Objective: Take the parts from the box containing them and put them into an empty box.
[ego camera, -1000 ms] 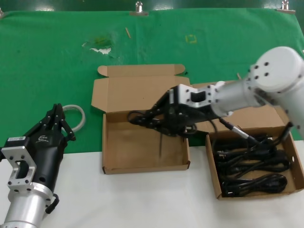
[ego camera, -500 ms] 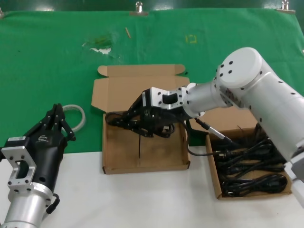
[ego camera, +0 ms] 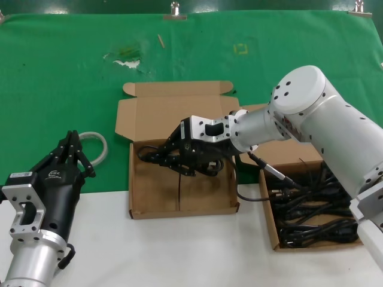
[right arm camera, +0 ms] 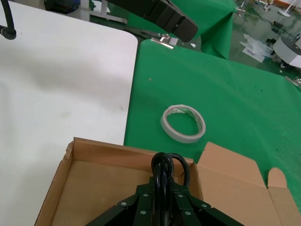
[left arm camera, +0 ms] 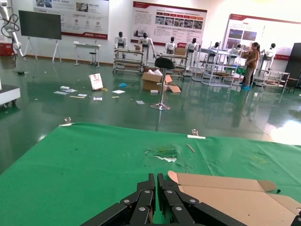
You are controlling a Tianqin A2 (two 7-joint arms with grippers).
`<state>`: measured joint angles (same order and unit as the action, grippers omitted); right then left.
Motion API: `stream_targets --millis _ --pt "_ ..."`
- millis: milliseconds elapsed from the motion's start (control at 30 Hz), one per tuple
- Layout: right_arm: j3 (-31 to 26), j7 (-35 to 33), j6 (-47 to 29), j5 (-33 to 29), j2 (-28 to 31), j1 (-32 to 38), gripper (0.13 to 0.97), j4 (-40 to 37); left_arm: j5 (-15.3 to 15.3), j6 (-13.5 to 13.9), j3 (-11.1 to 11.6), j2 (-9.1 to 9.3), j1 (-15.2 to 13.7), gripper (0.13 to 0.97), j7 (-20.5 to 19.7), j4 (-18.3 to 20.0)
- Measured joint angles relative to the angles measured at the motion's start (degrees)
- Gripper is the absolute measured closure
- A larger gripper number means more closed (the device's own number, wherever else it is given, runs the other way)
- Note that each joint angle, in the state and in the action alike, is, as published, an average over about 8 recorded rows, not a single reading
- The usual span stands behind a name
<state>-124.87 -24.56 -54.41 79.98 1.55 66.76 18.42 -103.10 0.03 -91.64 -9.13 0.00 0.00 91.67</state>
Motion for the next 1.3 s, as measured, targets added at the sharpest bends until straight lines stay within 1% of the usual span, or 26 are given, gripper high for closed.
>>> stream_targets --millis 267,567,833,867,1133,1267,1300 --pt "0.33 -1.62 1.95 0.53 -1.00 0.26 0.914 -2.36 0.00 0.00 0.00 0.00 0.00 0.941 0.00 0.00" --pt "0.38 -1.72 2.59 0.52 -1.20 0.13 0.873 -2.49 0.00 0.00 0.00 0.00 0.00 0.941 0.00 0.00" --pt "0.38 -1.71 2.60 0.52 -1.20 0.12 0.766 -2.48 0.00 0.00 0.00 0.00 0.00 0.941 0.00 0.00" --pt "0.38 -1.71 2.60 0.52 -1.20 0.12 0.766 -2.48 0.00 0.00 0.00 0.00 0.00 0.941 0.00 0.00" --pt "0.39 -1.70 2.61 0.52 -1.19 0.11 0.593 -2.47 0.00 0.00 0.00 0.00 0.00 0.928 0.00 0.00" --pt "0.80 -1.38 3.26 0.81 -0.98 -0.75 0.593 -1.51 0.00 0.00 0.00 0.00 0.00 0.920 0.00 0.00" --pt "1.00 -1.22 3.57 0.94 -0.88 -1.15 0.567 -1.06 0.00 0.00 0.00 0.00 0.00 0.920 0.00 0.00"
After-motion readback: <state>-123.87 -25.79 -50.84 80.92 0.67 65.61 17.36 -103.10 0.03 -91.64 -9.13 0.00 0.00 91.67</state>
